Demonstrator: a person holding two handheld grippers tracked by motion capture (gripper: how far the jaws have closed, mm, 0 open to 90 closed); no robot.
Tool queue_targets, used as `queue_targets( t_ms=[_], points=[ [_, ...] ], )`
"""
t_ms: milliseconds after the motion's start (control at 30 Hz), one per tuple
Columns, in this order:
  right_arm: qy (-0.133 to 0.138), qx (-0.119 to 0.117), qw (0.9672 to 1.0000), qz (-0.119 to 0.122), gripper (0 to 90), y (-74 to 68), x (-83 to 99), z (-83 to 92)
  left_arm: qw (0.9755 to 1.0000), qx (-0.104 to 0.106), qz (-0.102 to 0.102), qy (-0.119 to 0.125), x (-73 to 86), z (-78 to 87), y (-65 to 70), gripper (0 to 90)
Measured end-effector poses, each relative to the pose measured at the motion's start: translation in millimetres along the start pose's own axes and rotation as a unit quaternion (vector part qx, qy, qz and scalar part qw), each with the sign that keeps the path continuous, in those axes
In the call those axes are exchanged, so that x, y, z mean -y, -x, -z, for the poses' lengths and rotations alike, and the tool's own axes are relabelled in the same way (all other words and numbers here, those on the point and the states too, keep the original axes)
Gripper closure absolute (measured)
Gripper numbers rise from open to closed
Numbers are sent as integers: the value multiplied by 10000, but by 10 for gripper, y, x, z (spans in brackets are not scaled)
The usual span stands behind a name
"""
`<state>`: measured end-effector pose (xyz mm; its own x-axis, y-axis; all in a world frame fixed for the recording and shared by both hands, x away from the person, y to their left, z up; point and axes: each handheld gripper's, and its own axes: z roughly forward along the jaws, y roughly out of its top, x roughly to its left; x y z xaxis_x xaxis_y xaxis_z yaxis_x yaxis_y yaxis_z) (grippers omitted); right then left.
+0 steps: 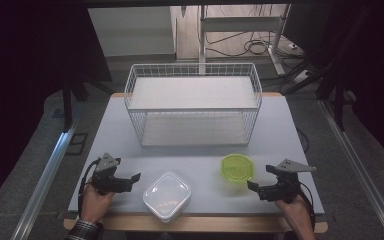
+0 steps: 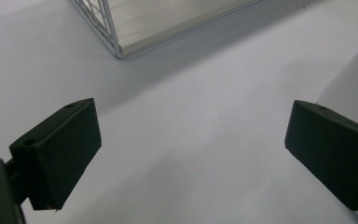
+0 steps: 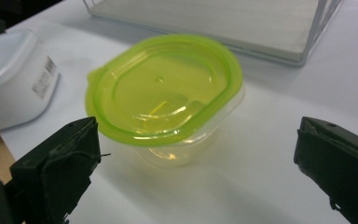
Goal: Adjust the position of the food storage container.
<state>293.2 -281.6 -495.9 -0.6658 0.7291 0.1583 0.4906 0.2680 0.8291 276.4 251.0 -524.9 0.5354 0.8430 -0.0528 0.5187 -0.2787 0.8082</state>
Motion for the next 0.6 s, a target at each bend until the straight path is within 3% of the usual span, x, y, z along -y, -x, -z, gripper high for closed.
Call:
queue_targets(
  t_ms=[200,300,467,600],
  points=[
    [-141,309,9994,35,2,7,-5,-30,10000,0,-30,-15,14,7,-2,34],
    [-128,282,9995,27,2,10,-11,-30,10000,-9,-55,13,12,13,6,34],
    [-361,310,9989,36,7,11,-5,-55,9999,-23,-113,1,9,4,20,33],
    [-367,405,9985,100,57,-8,-29,-34,9999,-11,-118,-9,12,-2,17,32]
  ],
)
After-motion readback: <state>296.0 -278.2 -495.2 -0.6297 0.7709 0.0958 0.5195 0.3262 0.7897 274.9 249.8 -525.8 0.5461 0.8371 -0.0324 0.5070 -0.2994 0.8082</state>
